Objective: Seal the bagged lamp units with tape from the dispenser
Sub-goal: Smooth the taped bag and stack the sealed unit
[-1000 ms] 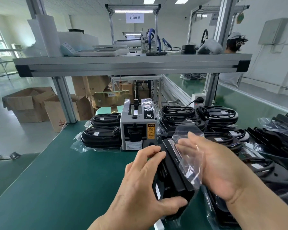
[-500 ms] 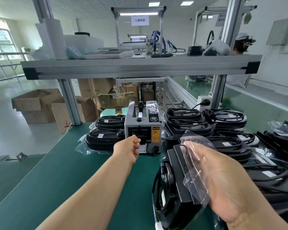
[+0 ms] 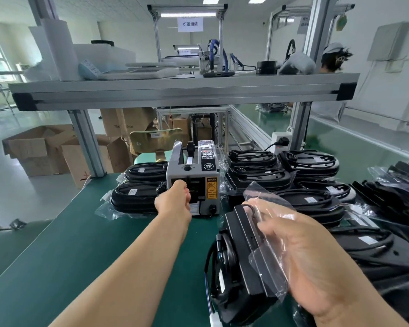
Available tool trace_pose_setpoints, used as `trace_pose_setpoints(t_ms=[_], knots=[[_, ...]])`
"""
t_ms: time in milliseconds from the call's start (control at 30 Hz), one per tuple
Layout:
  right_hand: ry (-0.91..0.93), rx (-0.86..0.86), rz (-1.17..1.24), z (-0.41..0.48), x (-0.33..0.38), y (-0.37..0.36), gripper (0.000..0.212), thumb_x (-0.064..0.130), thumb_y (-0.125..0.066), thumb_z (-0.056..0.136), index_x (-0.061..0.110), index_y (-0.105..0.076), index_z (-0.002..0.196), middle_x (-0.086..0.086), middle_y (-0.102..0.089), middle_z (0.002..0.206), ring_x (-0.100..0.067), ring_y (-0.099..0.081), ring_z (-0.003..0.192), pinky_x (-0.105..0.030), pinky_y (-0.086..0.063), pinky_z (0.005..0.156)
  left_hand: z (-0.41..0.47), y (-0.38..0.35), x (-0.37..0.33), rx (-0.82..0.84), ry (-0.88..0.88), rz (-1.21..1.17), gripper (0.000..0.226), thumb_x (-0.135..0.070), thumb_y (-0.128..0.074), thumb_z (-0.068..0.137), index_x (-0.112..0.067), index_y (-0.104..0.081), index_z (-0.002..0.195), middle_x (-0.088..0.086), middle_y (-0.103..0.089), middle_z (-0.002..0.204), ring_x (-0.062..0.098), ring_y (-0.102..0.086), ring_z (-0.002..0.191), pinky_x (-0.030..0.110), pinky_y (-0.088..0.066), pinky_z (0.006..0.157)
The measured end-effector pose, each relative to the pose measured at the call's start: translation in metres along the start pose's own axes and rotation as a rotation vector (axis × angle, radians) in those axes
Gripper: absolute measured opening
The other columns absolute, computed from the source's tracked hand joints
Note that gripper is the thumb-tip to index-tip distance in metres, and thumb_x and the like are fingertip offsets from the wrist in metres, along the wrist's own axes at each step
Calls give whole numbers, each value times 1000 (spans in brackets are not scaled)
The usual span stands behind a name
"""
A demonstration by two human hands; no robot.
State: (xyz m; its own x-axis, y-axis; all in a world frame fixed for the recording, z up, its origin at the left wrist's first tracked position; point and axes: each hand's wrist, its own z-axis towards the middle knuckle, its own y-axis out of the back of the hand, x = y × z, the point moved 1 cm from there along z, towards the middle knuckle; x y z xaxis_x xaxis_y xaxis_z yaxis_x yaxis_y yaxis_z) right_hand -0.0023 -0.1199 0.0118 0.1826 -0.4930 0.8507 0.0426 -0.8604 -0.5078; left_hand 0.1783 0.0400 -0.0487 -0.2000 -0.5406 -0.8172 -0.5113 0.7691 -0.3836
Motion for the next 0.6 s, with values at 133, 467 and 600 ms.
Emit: trace_pose_setpoints(t_ms=[133, 467, 600], knots=[[30, -68, 83, 0, 0, 7, 56, -9, -44, 61, 2, -68, 110, -6, -78, 97, -14, -73, 97, -30, -61, 74, -65, 37, -25, 572, -136, 220, 21, -20, -72, 84, -22, -65, 64, -5, -53, 60, 5, -45, 48, 17, -40, 47], [22, 97, 240, -3, -12, -9, 68, -9, -43, 63, -24, -36, 129, -24, -60, 107, -29, -61, 85, -37, -60, 64, -166, 67, -38, 923, -333, 748, 8, -23, -79, 71, -19, -74, 66, -3, -67, 68, 0, -57, 58, 8, -43, 57], [14, 54, 298, -3, -15, -10, 46, -8, -45, 57, -13, -68, 97, -24, -65, 103, -24, -70, 75, -35, -59, 58, -163, 70, -36, 875, -420, 863, 14, -15, -78, 79, -20, -74, 66, -4, -65, 68, 3, -55, 64, 11, -43, 63]])
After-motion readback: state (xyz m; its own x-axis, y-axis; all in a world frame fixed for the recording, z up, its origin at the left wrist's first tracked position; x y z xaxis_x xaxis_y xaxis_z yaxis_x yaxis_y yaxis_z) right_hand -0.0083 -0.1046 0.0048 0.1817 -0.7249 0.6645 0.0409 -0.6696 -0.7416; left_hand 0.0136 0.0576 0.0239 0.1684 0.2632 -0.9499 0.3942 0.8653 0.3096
